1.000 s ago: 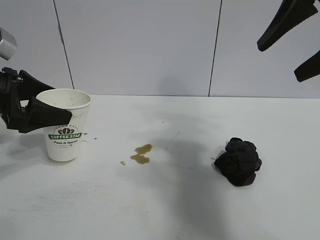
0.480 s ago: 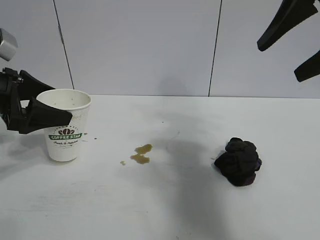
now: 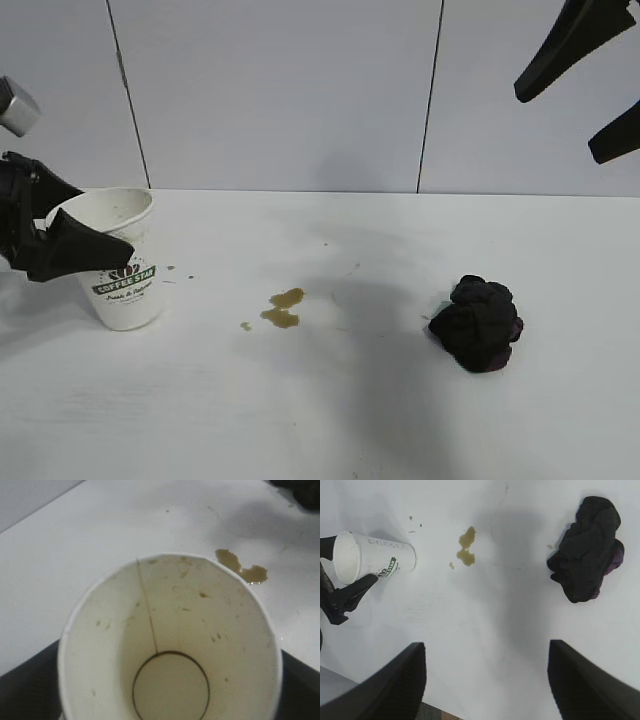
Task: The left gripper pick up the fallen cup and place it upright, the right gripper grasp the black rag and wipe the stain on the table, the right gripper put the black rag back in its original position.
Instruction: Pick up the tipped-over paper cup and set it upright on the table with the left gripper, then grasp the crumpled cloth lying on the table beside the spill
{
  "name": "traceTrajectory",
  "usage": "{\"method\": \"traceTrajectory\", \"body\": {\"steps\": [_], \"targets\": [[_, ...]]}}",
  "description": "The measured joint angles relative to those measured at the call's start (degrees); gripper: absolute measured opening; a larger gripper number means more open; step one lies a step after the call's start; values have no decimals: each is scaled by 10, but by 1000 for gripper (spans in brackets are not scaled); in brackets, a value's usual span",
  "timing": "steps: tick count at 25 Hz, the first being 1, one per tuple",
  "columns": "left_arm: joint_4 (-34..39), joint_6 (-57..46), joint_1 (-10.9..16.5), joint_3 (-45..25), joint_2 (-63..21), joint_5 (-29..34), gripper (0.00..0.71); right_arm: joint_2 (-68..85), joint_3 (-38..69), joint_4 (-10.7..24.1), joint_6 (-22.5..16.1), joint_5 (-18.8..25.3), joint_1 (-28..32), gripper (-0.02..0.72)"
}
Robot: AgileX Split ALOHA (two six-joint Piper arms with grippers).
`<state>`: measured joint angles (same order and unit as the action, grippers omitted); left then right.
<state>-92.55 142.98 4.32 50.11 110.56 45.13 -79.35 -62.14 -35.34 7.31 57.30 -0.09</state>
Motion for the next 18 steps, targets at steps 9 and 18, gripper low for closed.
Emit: {"method": "traceTrajectory", "body": {"steps": [9,18], "targets": [[48,-54,0,0,0,-11,649,0,0,0,0,-1,0,475],[169,-178,0,0,0,-83,649,0,0,0,0,-1,0,475]]}}
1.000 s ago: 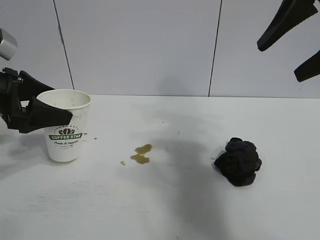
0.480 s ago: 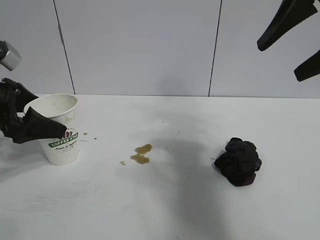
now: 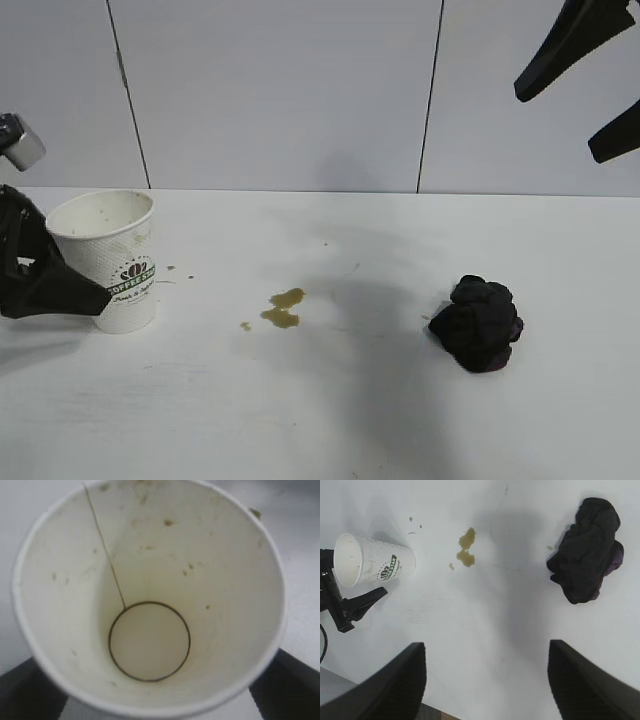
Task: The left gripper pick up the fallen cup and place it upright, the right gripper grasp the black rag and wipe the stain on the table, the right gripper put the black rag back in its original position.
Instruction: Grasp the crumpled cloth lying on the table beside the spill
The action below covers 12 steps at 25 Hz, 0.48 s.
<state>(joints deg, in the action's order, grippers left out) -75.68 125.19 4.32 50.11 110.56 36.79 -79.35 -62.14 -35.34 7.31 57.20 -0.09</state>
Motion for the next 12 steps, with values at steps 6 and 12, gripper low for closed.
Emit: {"method": "traceTrajectory", "body": {"steps": [6,12], "targets": [[188,-244,0,0,-24,-97,647,0,0,0,0,0,0,475],[388,-546,21,0,-149,-188,584,0,0,0,0,-2,0,475]]}}
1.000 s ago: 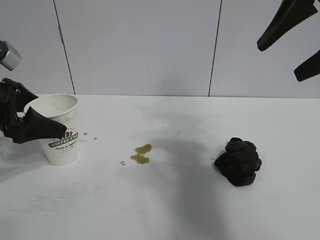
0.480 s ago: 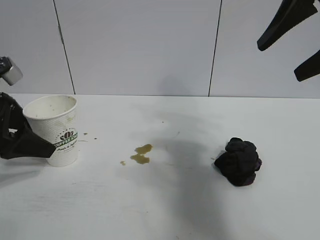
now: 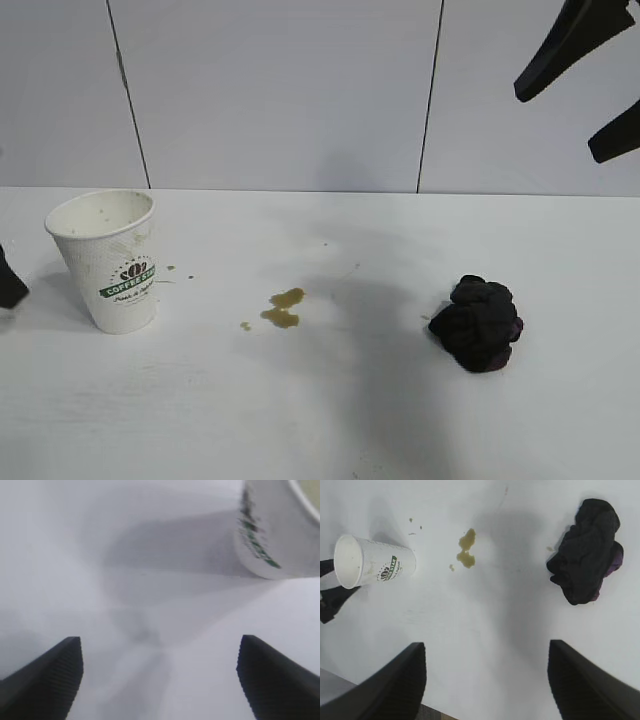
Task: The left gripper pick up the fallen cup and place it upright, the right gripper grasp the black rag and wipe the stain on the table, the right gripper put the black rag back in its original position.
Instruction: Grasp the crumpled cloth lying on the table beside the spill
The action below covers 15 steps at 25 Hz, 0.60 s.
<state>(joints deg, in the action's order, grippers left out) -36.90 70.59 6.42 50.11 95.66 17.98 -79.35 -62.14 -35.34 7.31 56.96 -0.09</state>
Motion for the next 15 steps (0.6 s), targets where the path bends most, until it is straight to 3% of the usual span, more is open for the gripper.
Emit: {"method": "traceTrajectory", "body": {"steps": [4,10,12,15], "targets": [[11,-137,54,0,-115,-74,570,0,0,0,0,-1,0,475],[-59,-228,151,0,-270,-166,477,0,0,0,0,-2,0,475],[-96,-232,165,-1,-315,-168,466,0,0,0,0,-2,0,475],[-140,-235,165,-1,-364,-141,459,0,0,0,0,-2,0,475]]}}
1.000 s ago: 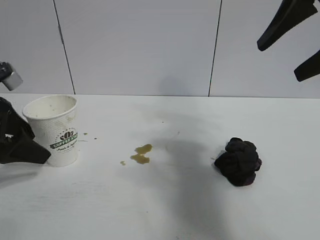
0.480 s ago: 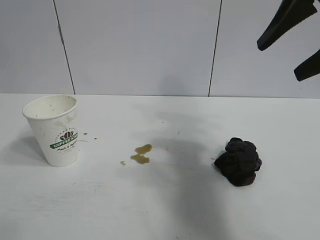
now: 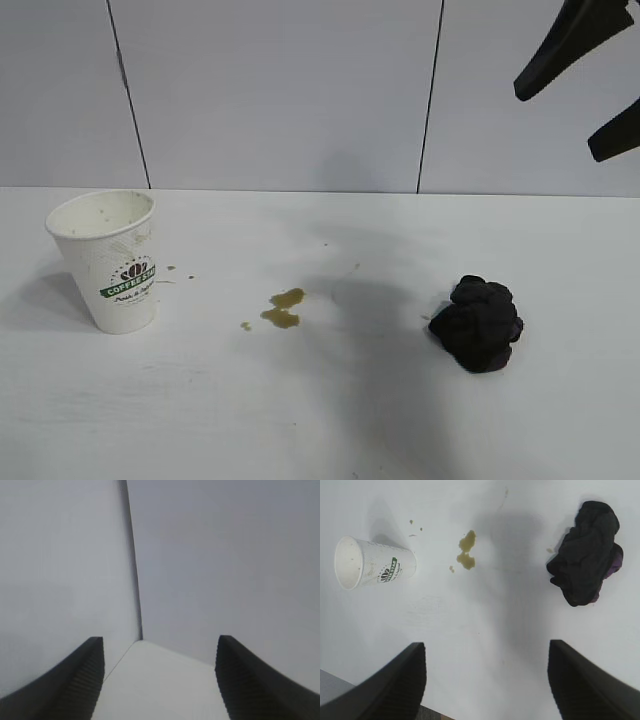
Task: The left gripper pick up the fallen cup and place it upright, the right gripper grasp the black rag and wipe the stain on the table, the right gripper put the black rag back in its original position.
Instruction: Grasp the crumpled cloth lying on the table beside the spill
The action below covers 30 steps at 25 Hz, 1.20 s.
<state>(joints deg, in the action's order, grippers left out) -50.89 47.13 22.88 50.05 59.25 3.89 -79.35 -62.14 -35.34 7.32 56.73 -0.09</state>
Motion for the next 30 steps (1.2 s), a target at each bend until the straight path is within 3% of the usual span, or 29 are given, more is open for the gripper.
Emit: {"method": "traceTrajectory", "body": {"steps": [5,10,14,17,22,26,30], "targets": [[-5,-1,0,-1,-75,132,457,0,0,0,6,1,0,475],[9,-1,-1,-2,-171,304,457,0,0,0,15,1,0,475],[56,-1,-19,-2,-260,435,457,0,0,0,17,3,0,475],[101,-1,-28,-2,-334,499,457,0,0,0,17,3,0,475],[188,-41,-52,-45,-457,528,457,0,0,0,20,3,0,475],[258,-137,-76,-93,-551,542,457,0,0,0,24,3,0,475],[346,-257,-84,-108,-602,571,457,0,0,0,24,5,0,475]]}}
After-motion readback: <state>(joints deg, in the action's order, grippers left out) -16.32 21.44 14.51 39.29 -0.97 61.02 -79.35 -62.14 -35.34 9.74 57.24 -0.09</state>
